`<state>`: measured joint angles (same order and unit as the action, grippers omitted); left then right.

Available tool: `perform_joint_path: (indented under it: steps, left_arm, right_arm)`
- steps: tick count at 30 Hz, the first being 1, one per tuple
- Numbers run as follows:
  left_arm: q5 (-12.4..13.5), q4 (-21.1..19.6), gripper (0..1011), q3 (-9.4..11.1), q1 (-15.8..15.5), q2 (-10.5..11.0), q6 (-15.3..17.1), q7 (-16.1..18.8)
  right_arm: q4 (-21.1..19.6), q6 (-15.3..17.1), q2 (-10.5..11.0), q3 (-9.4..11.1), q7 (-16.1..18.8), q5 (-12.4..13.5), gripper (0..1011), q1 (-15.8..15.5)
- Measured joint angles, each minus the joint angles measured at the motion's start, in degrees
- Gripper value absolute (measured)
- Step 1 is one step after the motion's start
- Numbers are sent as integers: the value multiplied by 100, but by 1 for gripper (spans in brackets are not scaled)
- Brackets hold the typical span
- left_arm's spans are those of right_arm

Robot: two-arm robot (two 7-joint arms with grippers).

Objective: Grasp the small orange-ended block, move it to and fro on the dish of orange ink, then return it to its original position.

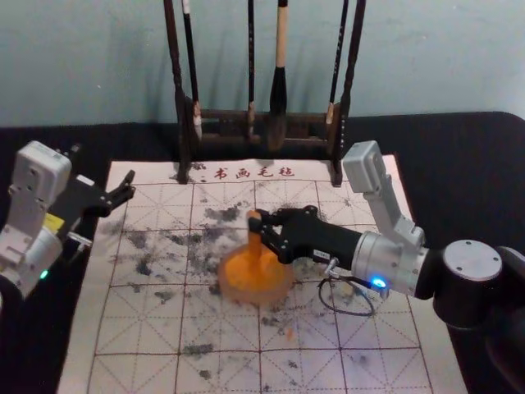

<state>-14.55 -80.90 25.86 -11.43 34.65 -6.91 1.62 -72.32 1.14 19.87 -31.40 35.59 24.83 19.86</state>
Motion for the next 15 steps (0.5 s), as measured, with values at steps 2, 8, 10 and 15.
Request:
perform_joint_path:
  steps: [2, 8, 10, 15]
  left_arm:
    - [0, 0, 1001, 0, -1, 0, 0, 0]
    - [0, 0, 1001, 0, 0, 0, 0, 0]
    - [0, 0, 1001, 0, 0, 0, 0, 0]
    - [0, 0, 1001, 0, 0, 0, 0, 0]
  right_arm:
    - [15, 10, -15, -19, -27, 15, 138, 13]
    - [72, -54, -33, -69, -76, 7, 138, 18]
    - [98, -105, -36, -76, -87, 1, 138, 14]
    - [151, -220, -43, -77, -90, -15, 138, -6]
